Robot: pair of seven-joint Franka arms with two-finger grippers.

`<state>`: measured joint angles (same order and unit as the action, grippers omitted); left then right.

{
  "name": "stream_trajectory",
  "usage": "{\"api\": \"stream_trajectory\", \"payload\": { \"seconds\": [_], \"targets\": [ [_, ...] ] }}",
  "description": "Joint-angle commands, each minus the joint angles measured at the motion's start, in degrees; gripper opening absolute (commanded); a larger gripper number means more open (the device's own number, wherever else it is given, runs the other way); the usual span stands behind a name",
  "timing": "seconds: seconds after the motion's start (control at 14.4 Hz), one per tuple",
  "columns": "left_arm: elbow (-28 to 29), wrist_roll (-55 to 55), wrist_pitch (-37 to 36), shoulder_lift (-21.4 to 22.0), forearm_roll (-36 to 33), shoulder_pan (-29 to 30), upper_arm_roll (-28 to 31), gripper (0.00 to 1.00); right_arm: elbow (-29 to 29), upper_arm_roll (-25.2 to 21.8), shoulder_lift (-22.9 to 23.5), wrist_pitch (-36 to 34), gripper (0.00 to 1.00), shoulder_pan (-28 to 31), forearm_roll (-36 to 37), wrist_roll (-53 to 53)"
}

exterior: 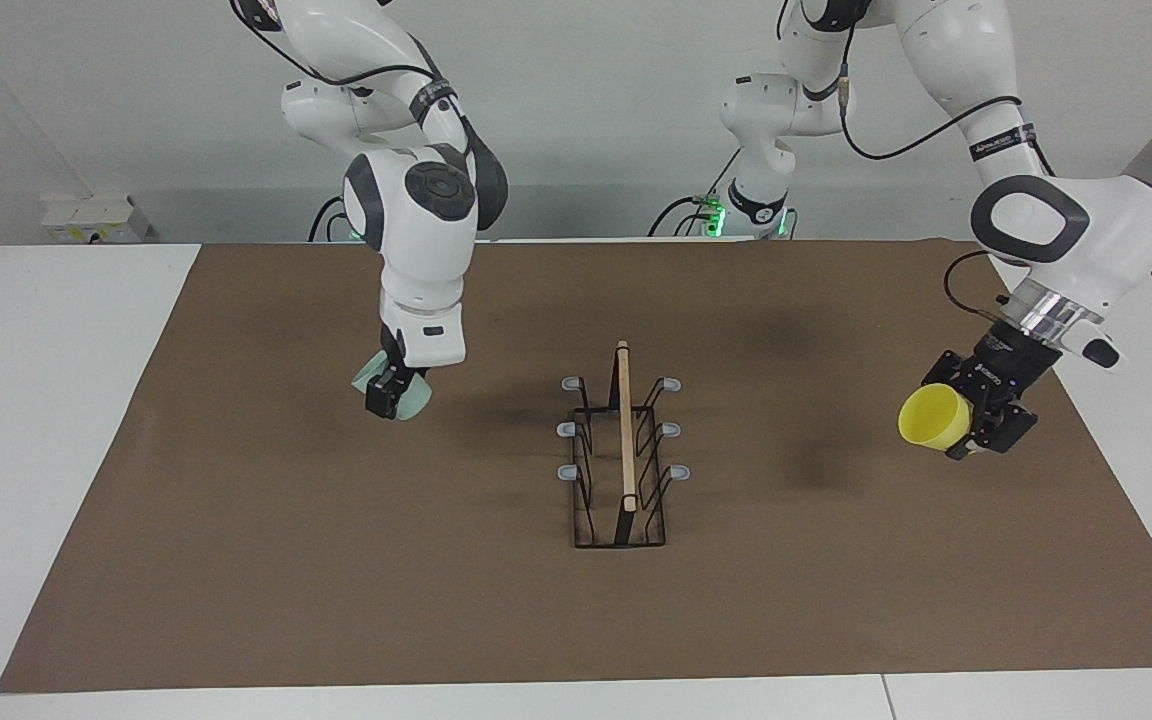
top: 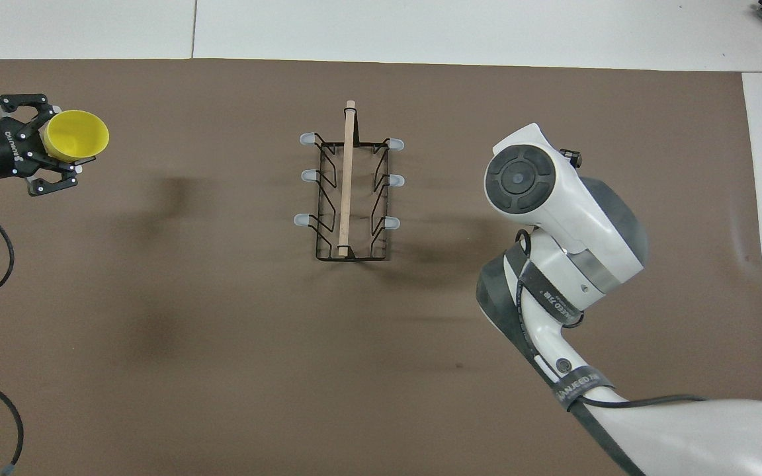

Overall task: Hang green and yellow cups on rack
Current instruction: 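Grasp and lift the yellow cup with the left gripper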

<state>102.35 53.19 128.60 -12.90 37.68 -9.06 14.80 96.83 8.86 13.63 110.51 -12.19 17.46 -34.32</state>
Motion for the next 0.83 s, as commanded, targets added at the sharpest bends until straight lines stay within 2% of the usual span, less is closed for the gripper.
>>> {"api": "stream_trajectory", "payload": {
  "seconds": [0.0, 0.21, 0.28, 0.48, 0.76],
  "targets": [
    [-1.4, 0.6, 1.1, 0.7, -11.3, -3.8, 0.6, 0.0, -3.0, 0.6, -0.9, 2.3, 0.0, 1.6, -8.4, -1.5],
    [-1.8, 0.6, 2.7, 0.6, -20.8, -8.0, 0.7, 0.0, -3.3, 0.5, -2.8, 7.0, 0.0, 3.3, -19.4, -3.3],
    [-1.6, 0.7, 4.7, 0.6, -25.0, -9.0, 0.6, 0.0, -3.3, 0.5, -3.3, 10.4, 0.0, 3.4, -22.1, -4.3],
    [-1.5, 0.6, 8.0, 0.2, -31.0, -11.8, 0.6, 0.0, -3.1, 0.6, -3.4, 17.0, 0.0, 3.3, -28.3, -6.1],
    [-0.6, 0.6, 13.3, 0.1, -43.4, -14.9, 0.5, 0.0, -1.0, 0.6, -3.6, 26.6, 0.0, 2.4, -43.4, -13.7]
  ]
}}
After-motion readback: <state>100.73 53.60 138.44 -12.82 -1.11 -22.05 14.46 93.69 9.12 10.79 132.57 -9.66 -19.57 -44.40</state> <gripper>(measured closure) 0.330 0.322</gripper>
